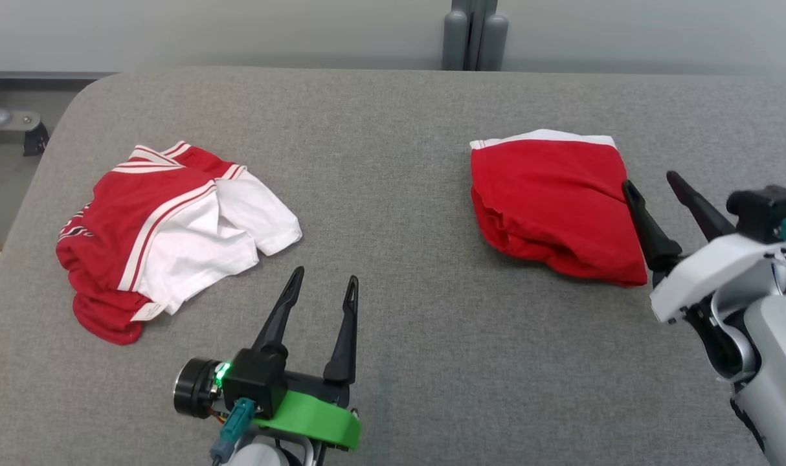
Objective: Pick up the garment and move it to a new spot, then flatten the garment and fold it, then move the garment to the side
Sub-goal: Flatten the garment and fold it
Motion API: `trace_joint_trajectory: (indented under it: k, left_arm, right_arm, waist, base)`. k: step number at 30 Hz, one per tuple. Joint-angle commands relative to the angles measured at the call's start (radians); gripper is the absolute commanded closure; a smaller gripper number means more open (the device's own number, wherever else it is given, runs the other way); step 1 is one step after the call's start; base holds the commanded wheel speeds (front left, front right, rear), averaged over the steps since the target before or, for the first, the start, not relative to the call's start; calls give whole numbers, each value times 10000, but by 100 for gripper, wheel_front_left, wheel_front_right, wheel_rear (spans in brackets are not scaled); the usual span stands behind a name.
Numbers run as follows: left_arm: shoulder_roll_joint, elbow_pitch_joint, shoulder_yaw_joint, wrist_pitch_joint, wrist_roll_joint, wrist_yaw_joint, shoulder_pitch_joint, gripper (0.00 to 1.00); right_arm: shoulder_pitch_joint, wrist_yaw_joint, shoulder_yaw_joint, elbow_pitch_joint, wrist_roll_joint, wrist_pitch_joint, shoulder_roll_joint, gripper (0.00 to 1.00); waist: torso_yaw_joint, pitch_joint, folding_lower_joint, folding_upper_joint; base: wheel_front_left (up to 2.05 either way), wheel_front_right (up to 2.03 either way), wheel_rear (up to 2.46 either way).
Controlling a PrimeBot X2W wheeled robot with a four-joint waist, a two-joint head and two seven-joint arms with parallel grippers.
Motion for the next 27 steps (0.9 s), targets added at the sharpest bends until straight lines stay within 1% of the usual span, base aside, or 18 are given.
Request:
trace_joint_trajectory:
  k: [1,4,5,6,7,10,14,17,20,23,25,27]
  left_arm:
    - [21,12,71,-3,113,-35,231,0]
    - [21,37,163,-3,201,-97,461,0]
    - [21,35,187,-3,220,-124,519,0]
    - [21,33,206,-3,233,-142,560,0]
    - [21,24,225,-3,253,-166,610,0]
    - [21,-10,219,-3,272,-216,676,0]
    - [21,4,53,-3,210,-283,498,0]
    - [21,15,-73,-3,125,-271,294,0]
    - [21,54,-188,-3,42,-271,175,0]
    - [21,120,-270,-3,-22,-251,66,0]
    - [21,179,-311,-3,-70,-200,50,0]
    - [21,200,-303,-3,-85,-125,63,0]
  right_arm:
    - [378,-7,-150,-16,-98,-188,30,0]
    - [1039,-7,-461,79,-216,-518,120,0]
    - [1214,-7,-507,102,-275,-611,162,47]
    - [1326,-7,-533,121,-331,-687,203,69]
    - [1434,-7,-502,159,-473,-733,216,100]
    - [1345,-7,-171,294,-828,-740,337,100]
    - [490,-5,246,857,-1282,-807,736,100]
    - [-347,-7,746,1758,-1417,-746,1076,100]
    - [-1099,-7,1272,2841,-1435,-816,1280,100]
    - [-1595,-5,2027,4011,-1177,-857,1609,100]
    - [-1687,-5,2522,4603,-749,-777,1886,100]
    - [-1624,-5,3061,4915,-298,-777,2117,100]
  waist:
    - [-205,-294,0,0]
    - [-289,-521,0,0]
    - [-301,-573,0,0]
    - [-301,-604,0,0]
    - [-291,-628,0,0]
    - [-206,-616,0,0]
    - [96,-440,0,0]
    - [374,-268,0,0]
    - [623,-136,0,0]
    - [847,-87,0,0]
    - [950,-121,0,0]
    - [1002,-193,0,0]
  base:
    - [0,0,0]
    - [0,0,0]
    - [0,0,0]
    - [0,0,0]
    - [0,0,0]
    - [0,0,0]
    - [0,0,0]
    - [0,0,0]
    - [0,0,0]
    - [0,0,0]
    - [0,0,0]
    - [0,0,0]
